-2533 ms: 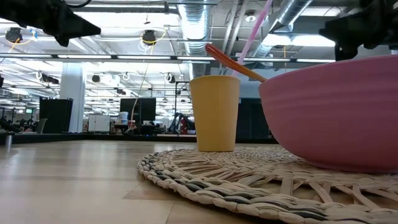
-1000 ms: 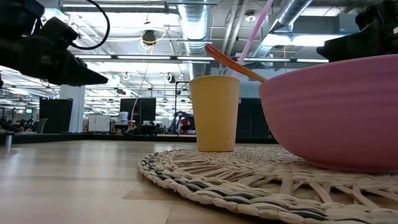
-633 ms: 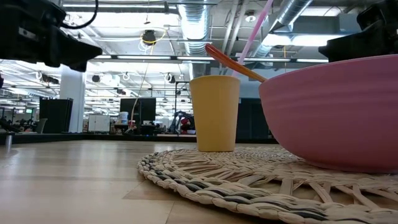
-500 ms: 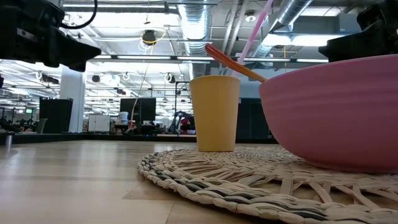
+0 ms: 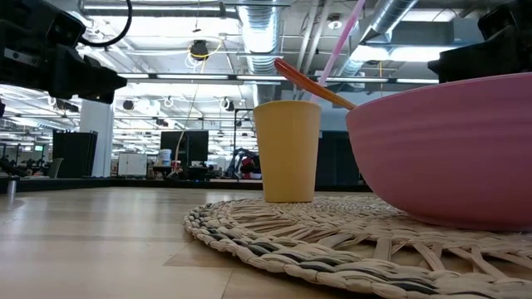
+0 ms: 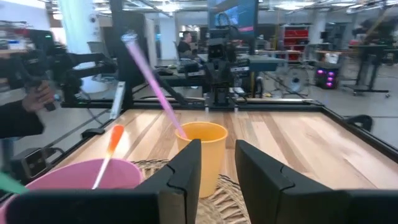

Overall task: Pick & Place Utensil
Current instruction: Return to Home Position

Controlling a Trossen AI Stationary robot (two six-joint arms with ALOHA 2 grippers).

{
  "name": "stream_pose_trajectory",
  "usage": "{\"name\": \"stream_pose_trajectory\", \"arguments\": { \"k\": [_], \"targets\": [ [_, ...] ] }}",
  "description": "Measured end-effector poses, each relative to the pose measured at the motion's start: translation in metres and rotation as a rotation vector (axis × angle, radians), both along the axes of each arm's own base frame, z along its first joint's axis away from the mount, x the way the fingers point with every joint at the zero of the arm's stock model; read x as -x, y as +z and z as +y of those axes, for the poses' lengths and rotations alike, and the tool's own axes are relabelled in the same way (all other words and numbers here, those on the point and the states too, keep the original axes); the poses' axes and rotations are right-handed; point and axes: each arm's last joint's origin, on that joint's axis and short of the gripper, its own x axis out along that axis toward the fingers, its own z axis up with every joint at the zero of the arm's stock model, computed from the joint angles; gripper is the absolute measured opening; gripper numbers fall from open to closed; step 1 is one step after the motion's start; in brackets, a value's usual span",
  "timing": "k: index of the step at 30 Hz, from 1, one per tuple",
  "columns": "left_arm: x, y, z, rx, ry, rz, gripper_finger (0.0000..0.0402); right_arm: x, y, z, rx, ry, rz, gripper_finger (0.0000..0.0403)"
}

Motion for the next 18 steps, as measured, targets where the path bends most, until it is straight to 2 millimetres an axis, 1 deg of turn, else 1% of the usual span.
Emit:
{"name": "stream_pose_trajectory", "arguments": {
  "k": [5, 18],
  "targets": [
    [-0.0001, -0.0002, 0.0000, -0.024, 0.001, 0.000, 0.0008, 0.0002, -0.0010, 0.0024, 0.037, 0.082, 0.006, 0.0092],
    [-0.0001, -0.0001, 0.0000, -0.021, 0.001, 0.000, 0.0008, 0.0001, -0.0012, 0.0024, 0.040, 0.082, 0.008, 0.0092]
  ]
}}
